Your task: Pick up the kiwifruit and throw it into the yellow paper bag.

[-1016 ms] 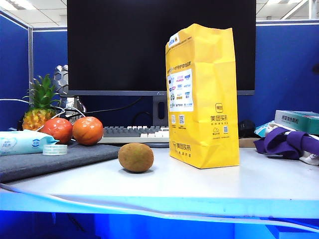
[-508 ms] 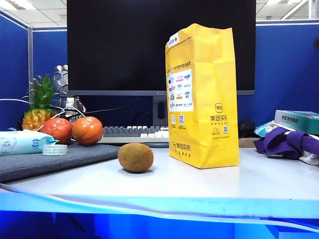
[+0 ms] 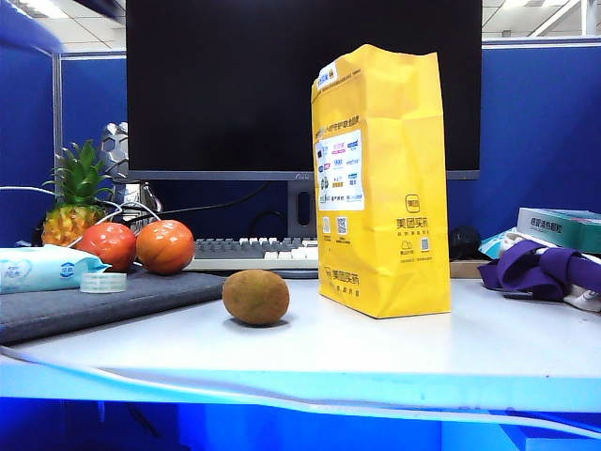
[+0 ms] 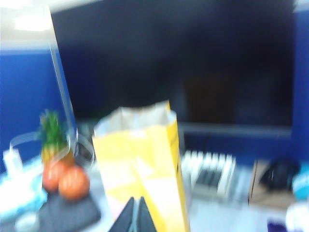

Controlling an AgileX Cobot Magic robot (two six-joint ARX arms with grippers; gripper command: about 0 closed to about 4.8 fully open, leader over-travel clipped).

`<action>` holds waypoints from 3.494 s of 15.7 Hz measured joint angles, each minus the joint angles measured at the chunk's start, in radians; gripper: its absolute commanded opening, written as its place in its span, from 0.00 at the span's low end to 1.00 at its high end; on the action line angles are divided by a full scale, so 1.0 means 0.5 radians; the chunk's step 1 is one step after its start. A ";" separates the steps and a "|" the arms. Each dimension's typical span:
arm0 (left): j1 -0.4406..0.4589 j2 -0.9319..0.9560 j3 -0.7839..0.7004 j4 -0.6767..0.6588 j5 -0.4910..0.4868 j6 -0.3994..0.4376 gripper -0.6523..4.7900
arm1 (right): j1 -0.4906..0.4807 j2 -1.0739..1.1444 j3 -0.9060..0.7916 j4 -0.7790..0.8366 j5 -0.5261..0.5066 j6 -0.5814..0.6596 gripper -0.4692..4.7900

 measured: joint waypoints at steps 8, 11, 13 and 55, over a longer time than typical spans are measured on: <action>-0.002 1.267 1.097 -0.952 0.189 -0.079 1.00 | 0.000 0.080 0.112 -0.500 -0.319 -0.053 0.09; 0.000 1.495 1.269 -0.968 0.389 -0.282 1.00 | -0.001 0.080 0.112 -0.510 -0.358 -0.054 0.09; -0.001 1.567 1.269 -0.975 0.489 -0.412 1.00 | -0.001 0.080 0.112 -0.510 -0.358 -0.054 0.09; -0.198 2.770 2.235 -1.432 0.027 -1.243 0.22 | 1.073 0.230 0.111 -0.874 -0.169 -0.369 0.09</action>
